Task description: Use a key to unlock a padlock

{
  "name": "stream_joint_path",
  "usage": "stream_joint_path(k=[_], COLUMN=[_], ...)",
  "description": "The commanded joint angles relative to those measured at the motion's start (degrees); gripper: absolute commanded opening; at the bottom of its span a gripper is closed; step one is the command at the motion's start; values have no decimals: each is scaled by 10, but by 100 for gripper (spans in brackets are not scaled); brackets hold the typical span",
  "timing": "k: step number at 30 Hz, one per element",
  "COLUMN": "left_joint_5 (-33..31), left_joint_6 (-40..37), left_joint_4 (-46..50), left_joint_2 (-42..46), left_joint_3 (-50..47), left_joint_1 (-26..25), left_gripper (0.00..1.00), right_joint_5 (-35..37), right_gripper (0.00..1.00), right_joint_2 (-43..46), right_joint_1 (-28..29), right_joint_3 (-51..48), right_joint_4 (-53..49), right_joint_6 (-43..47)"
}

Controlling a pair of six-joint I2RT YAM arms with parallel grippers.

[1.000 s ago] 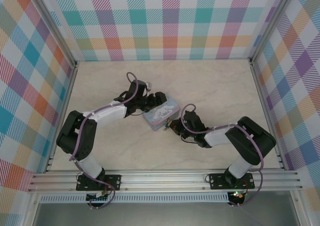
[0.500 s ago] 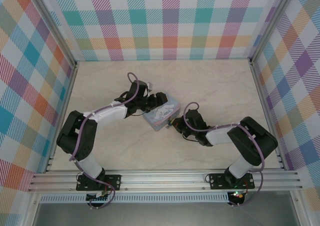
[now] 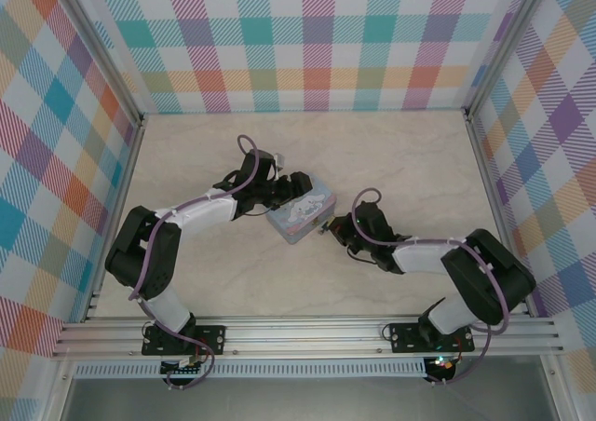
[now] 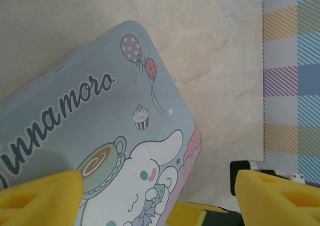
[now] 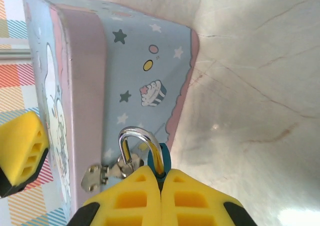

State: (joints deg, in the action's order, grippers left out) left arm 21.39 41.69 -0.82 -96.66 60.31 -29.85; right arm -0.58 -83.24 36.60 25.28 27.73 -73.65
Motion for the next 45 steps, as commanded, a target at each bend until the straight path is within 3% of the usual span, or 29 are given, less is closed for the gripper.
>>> stream_joint_path(k=[1, 7, 13, 20, 24, 30, 38, 45], left_joint_5=[-21, -22, -19, -18, -8, -33, -122, -157], left_joint_6=[-20, -37, -57, -100, -136, -183, -202, -183], left_joint_4=[83, 99, 118, 154, 148, 156, 124, 118], left_joint_2=[-26, -49, -93, -156, -150, -81, 95, 260], left_joint_3=[5, 43, 106, 211, 252, 263, 129, -30], left_joint_1=[10, 30, 45, 63, 64, 65, 65, 65], left_gripper=[80, 80, 80, 81, 85, 100, 100, 100], right_joint_5=[18, 6, -75, -164, -192, -222, -233, -235], right_gripper=[5, 5, 6, 5, 5, 5, 5, 6], right_joint_2=[55, 181, 280, 290, 280, 254, 204, 147], right_joint_1=[-12, -35, -61, -60, -60, -59, -42, -20], right_joint_3=[-22, -9, 28, 18, 27, 33, 47, 69], right_joint_4=[-67, -226, -370, -383, -392, -371, -342, -314], right_joint_6=[46, 156, 251, 232, 255, 265, 268, 265])
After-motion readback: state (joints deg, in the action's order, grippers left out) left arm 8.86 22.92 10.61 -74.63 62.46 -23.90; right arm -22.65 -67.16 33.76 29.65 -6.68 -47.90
